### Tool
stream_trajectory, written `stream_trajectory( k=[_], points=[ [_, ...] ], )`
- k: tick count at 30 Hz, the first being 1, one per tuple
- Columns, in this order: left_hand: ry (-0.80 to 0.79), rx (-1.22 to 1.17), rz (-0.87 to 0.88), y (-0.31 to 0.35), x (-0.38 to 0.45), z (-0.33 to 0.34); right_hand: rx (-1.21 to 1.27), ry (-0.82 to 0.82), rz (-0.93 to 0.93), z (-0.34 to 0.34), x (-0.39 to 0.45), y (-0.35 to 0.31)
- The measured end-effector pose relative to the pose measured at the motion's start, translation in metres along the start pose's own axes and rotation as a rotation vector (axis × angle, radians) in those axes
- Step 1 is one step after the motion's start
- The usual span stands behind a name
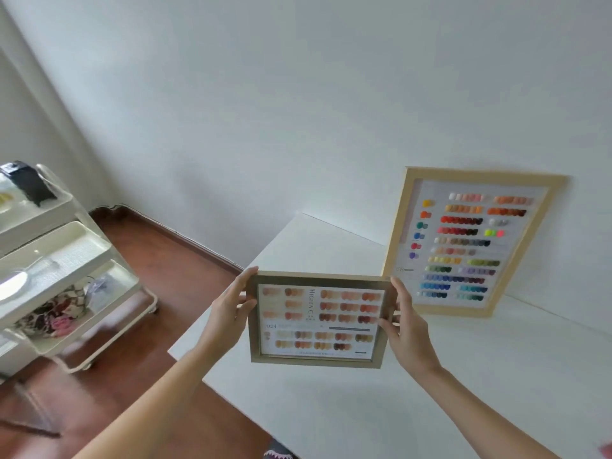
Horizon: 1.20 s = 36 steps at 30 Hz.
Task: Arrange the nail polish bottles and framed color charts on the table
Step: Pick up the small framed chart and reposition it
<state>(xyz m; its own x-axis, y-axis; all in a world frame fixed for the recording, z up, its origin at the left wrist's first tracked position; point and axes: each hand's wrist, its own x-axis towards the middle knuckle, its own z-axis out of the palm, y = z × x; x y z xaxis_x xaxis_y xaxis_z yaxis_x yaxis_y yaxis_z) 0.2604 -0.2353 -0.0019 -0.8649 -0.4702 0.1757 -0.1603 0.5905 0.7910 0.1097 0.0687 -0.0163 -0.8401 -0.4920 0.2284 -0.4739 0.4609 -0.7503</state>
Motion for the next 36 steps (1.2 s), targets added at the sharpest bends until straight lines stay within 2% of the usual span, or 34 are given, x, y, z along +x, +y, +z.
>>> stream_trajectory(
  k=[7,15,36],
  points=[
    [0.026,-0.009,-0.018,-0.051,0.073,-0.033,0.007,-0.02,-0.025,0.056,0.08,-0.017],
    [0.026,-0.03,-0.003,-0.091,0.131,-0.037,-0.048,0.016,-0.004,0.094,0.136,-0.02],
    [-0.047,0.036,0.041,-0.109,0.129,-0.023,-0.089,-0.032,0.051,0.099,0.127,-0.005]
  ],
)
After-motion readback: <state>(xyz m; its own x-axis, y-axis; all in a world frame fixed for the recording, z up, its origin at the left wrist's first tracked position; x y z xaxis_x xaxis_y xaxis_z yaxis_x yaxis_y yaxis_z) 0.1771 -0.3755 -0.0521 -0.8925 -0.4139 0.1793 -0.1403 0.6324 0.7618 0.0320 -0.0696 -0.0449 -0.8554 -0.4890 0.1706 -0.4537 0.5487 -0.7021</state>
